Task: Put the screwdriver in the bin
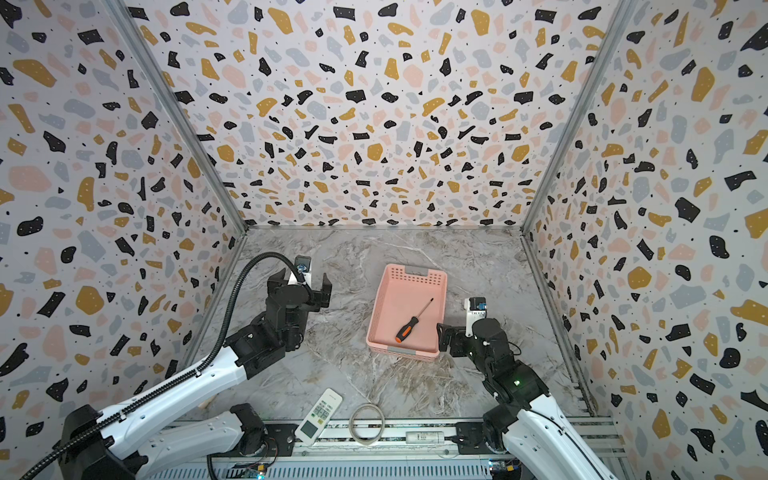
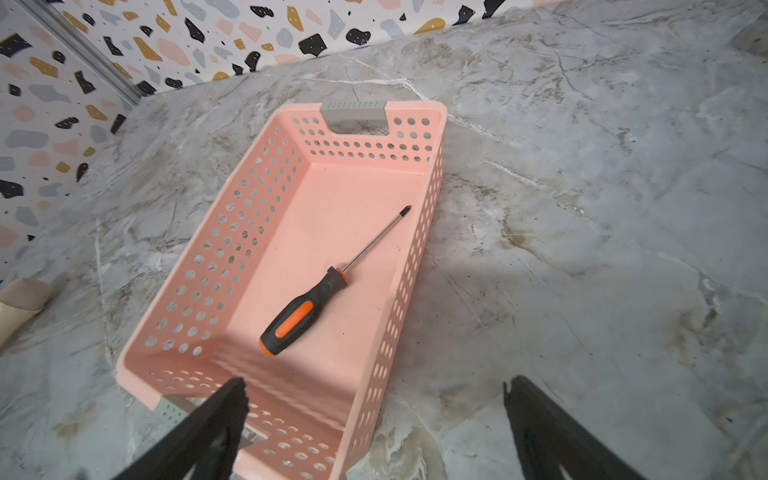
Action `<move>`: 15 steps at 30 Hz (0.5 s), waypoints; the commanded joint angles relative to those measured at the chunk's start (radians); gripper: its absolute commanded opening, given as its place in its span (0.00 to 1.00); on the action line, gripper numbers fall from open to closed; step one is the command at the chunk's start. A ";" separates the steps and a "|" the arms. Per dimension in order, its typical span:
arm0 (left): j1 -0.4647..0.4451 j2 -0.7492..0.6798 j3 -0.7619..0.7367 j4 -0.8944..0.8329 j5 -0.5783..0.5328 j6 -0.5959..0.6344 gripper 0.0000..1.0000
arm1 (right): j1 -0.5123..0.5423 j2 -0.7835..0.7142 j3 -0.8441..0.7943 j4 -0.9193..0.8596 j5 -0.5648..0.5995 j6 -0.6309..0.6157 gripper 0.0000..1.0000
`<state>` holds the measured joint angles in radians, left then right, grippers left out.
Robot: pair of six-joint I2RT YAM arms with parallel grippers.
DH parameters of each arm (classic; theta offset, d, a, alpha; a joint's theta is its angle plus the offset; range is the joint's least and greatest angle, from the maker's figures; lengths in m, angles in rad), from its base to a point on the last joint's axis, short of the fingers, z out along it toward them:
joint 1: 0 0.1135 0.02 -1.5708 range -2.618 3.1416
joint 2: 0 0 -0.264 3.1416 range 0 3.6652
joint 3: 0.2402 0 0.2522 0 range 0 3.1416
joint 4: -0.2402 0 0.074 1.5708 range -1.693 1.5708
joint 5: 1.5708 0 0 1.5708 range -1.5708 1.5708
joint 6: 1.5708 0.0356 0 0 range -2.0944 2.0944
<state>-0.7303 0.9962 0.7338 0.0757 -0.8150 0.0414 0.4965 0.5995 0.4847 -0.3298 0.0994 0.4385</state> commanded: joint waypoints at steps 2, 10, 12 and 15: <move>0.079 -0.096 -0.106 0.273 -0.021 0.057 1.00 | -0.003 0.085 0.074 0.133 0.071 -0.056 0.99; 0.118 -0.085 -0.348 0.523 -0.116 0.144 1.00 | -0.008 0.198 0.023 0.389 0.196 -0.184 0.99; 0.147 -0.082 -0.376 0.532 -0.115 0.101 1.00 | -0.009 0.213 -0.011 0.473 0.216 -0.249 0.99; 0.202 -0.067 -0.455 0.647 -0.082 0.094 0.99 | -0.025 0.251 -0.068 0.605 0.251 -0.299 0.99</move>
<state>-0.5640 0.9283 0.3195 0.5476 -0.8776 0.1532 0.4847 0.8265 0.4606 0.1066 0.2844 0.2344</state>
